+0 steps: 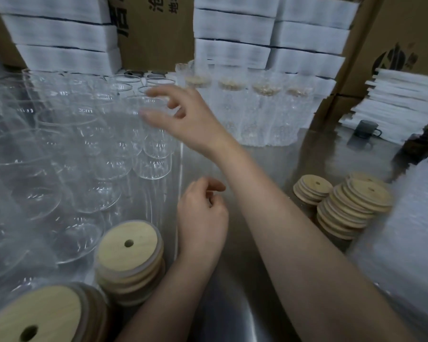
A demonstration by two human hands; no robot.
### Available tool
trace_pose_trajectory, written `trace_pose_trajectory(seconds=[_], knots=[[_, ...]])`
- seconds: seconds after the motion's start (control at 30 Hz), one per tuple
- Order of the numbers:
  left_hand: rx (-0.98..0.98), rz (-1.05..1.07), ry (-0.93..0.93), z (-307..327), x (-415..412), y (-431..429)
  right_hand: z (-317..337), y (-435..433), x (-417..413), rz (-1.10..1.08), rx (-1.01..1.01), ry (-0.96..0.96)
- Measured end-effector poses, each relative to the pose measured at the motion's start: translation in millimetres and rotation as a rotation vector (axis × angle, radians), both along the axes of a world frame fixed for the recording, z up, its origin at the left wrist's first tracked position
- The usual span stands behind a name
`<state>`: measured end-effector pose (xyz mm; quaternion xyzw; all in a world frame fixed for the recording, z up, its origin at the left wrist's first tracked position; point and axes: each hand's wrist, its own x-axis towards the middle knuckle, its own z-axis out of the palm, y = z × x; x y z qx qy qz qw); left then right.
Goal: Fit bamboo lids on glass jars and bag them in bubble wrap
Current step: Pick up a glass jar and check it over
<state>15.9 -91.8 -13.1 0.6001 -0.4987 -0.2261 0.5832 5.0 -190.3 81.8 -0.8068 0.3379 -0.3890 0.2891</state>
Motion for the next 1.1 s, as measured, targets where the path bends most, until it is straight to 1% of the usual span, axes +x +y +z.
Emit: trace_pose_trajectory(seconds=[0.07,0.1,0.33,0.4,0.47,0.53,0.67,0.77,0.83,0.9,1.0,1.1], knots=[[0.011,0.004,0.008,0,1,1,-10,5,4,0.001,0.036,0.083],[0.018,0.010,0.011,0,1,1,-13,8,6,-0.014,0.009,0.096],[0.034,0.075,0.056,2,4,3,-24,13,20,-0.153,-0.145,0.101],[0.034,0.083,0.064,2,4,1,-28,14,16,-0.177,-0.149,0.071],[0.028,0.091,0.070,3,4,-1,-34,17,8,-0.207,-0.108,-0.043],[-0.012,0.133,0.049,5,4,0,-38,23,-1,-0.245,-0.088,-0.227],[-0.207,0.246,0.015,14,5,7,-30,37,-26,-0.361,-0.074,-0.597],[-0.319,0.273,0.008,15,5,9,-25,51,-45,-0.436,0.028,-0.740],[-0.335,0.206,0.023,14,3,12,-28,64,-55,-0.471,0.099,-0.778],[-0.331,0.071,0.053,14,-1,17,-33,76,-64,-0.487,0.155,-0.792],[-0.268,-0.184,0.146,16,-8,22,-45,90,-74,-0.467,0.232,-0.816],[-0.182,-0.308,0.158,18,-11,25,-53,96,-87,-0.445,0.312,-0.830]])
